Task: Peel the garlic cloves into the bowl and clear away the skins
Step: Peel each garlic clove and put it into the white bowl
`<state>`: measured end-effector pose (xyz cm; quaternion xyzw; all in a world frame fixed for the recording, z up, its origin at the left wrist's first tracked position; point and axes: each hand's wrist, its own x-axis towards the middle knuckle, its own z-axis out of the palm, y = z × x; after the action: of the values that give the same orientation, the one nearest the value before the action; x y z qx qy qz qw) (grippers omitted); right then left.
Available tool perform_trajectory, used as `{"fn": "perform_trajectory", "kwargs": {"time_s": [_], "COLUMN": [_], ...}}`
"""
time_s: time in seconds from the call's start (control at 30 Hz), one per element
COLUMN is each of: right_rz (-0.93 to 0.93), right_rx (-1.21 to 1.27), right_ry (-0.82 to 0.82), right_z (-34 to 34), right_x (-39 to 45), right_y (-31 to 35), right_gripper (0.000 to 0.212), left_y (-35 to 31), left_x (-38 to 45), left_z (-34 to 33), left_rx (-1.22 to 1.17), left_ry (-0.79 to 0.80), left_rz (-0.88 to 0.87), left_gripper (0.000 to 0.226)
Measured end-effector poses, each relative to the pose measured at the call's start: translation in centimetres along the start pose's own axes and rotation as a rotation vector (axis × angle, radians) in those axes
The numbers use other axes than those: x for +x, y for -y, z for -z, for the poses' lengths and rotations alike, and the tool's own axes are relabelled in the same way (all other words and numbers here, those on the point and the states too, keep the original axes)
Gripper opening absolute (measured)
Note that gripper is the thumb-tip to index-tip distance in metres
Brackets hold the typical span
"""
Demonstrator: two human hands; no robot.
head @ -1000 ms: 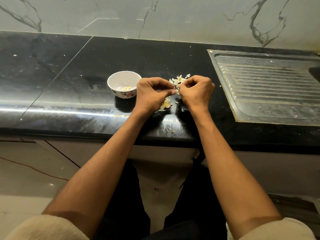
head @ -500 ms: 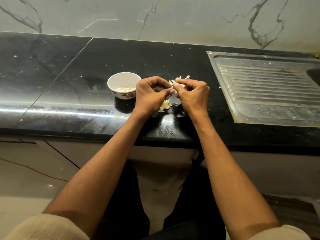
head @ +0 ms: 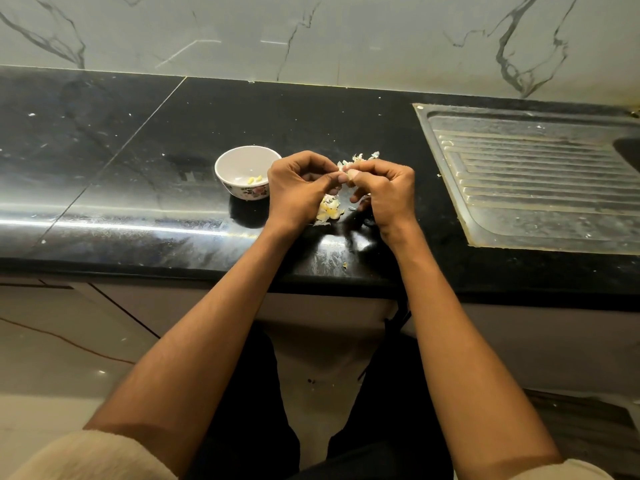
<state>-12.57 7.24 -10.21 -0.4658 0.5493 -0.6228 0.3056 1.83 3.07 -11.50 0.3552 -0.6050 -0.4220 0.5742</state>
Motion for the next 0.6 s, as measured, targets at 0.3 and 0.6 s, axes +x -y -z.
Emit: {"fn": "perform_trajectory", "kwargs": {"time_s": [0.3,0.6], "right_rz": [0.279,0.29], "right_rx": [-0.285,-0.392], "right_ry": [-0.02,-0.028], "right_z": [-0.26,-0.57], "right_x": [-0.49,-0.4], "right_y": [-0.35,-0.68], "right_gripper": [0.008,0.005], "left_y": [0.13,0.16], "left_x": [0.16,0.22], "left_z": [0.07,0.1], "left_rx": [-0.012,-0.013], "left_ry": [-0.004,-0.009], "left_rz": [0.008,0.016], "left_gripper": [0.016,0.013]}}
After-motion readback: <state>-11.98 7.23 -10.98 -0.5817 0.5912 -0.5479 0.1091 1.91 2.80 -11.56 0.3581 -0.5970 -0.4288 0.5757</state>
